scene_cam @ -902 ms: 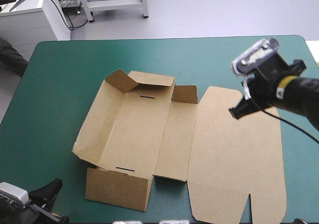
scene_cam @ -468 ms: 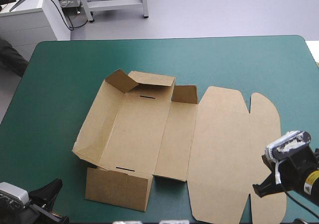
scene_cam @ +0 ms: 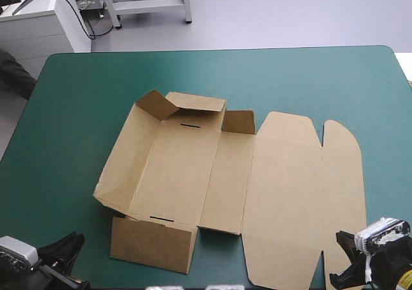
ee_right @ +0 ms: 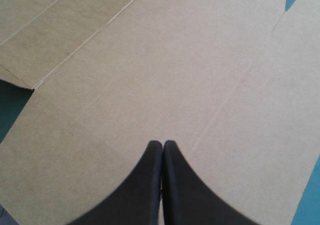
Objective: Fold the box
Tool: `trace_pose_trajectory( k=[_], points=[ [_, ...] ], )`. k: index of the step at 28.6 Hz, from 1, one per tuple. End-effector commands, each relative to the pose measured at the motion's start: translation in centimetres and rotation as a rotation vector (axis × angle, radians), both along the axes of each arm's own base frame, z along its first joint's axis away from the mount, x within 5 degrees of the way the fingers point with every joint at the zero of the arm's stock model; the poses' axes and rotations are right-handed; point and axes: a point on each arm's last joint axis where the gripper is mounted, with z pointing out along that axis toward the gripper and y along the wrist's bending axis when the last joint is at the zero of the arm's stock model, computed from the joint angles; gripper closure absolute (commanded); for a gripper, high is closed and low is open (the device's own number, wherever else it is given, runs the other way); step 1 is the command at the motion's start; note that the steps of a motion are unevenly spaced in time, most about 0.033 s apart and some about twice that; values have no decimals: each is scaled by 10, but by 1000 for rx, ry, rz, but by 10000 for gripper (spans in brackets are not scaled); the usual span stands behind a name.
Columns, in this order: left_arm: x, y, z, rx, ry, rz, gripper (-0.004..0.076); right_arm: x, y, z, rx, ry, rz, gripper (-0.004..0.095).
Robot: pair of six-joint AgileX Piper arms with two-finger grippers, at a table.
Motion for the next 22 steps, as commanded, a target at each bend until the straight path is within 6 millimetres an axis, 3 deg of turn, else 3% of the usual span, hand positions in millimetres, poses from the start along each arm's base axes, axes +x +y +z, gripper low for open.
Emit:
trace_pose_trajectory(
  k=[1, 3, 6, 17, 21, 22],
  points=[
    [-1, -1, 13, -48, -82, -18, 474, -2, -1, 12, 62, -101, 2, 925],
    [-1, -1, 13, -49, -82, -18, 325, -5, -2, 13, 74, -122, 2, 925],
    [-1, -2, 13, -56, -84, -22, 188, -8, -4, 13, 85, -139, 3, 925],
    [1, -4, 16, -91, -89, -25, 234, -8, -3, 13, 89, -136, 5, 925],
    [15, -9, 23, -65, -47, -16, 234, -8, -3, 13, 89, -136, 5, 925],
    [26, -13, 32, -46, -15, -12, 234, -8, -3, 13, 89, -136, 5, 925]
  ],
)
